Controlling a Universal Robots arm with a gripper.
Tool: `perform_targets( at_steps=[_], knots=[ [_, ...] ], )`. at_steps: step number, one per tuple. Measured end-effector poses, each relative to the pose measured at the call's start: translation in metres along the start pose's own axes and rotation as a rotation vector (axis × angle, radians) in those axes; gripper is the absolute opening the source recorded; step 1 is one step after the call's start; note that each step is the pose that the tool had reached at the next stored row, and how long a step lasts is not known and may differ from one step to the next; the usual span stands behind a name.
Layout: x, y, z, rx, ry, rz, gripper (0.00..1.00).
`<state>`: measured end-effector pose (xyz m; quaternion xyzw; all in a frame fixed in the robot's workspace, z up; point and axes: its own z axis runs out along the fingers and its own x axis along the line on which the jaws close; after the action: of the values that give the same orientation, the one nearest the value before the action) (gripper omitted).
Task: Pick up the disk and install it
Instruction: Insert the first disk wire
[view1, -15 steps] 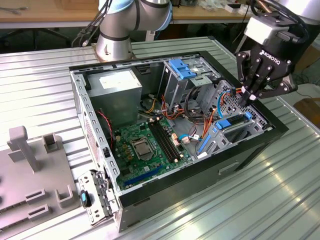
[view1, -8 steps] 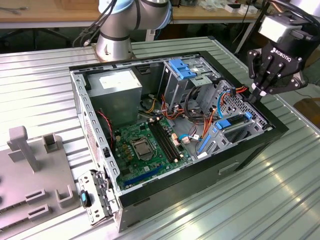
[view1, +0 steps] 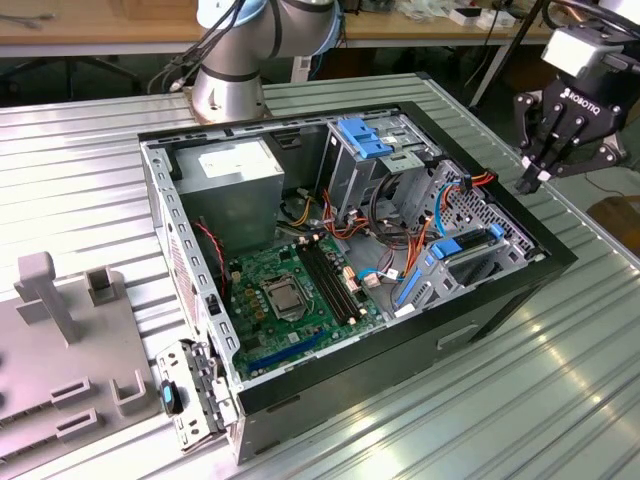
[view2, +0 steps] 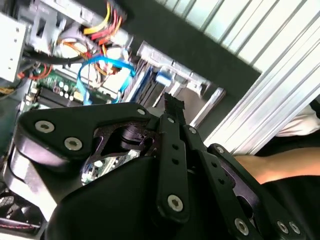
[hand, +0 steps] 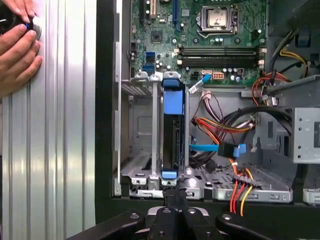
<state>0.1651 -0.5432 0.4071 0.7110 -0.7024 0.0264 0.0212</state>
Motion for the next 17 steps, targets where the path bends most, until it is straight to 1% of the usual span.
perform_targets(
  at_steps=[1, 2, 6, 7, 9, 10, 12, 14, 15, 17],
  knots=[
    [-0.002, -0.004, 0.0002, 0.0001, 0.0, 0.0, 0.11],
    [-0.0058, -0.0079, 0.0005, 0.0, 0.0001, 0.0, 0.11],
    [-0.0165, -0.0103, 0.0014, -0.0002, 0.0002, 0.003, 0.11],
    [-0.0213, -0.0107, 0.0016, -0.0002, 0.0, 0.003, 0.11],
    [-0.0277, -0.0113, 0.0018, -0.0002, 0.0002, 0.004, 0.11],
    [-0.0333, -0.012, 0.0022, -0.0003, -0.0001, 0.004, 0.11],
    [-0.0391, -0.0131, 0.0027, -0.0004, 0.0002, 0.006, 0.11],
    [-0.0491, -0.0145, 0.0033, -0.0004, 0.0007, 0.006, 0.11],
    [-0.0503, -0.0145, 0.0035, 0.0001, 0.0004, -0.002, 0.11],
    [-0.0514, -0.0145, 0.0039, 0.0023, 0.0004, -0.034, 0.11]
  ],
)
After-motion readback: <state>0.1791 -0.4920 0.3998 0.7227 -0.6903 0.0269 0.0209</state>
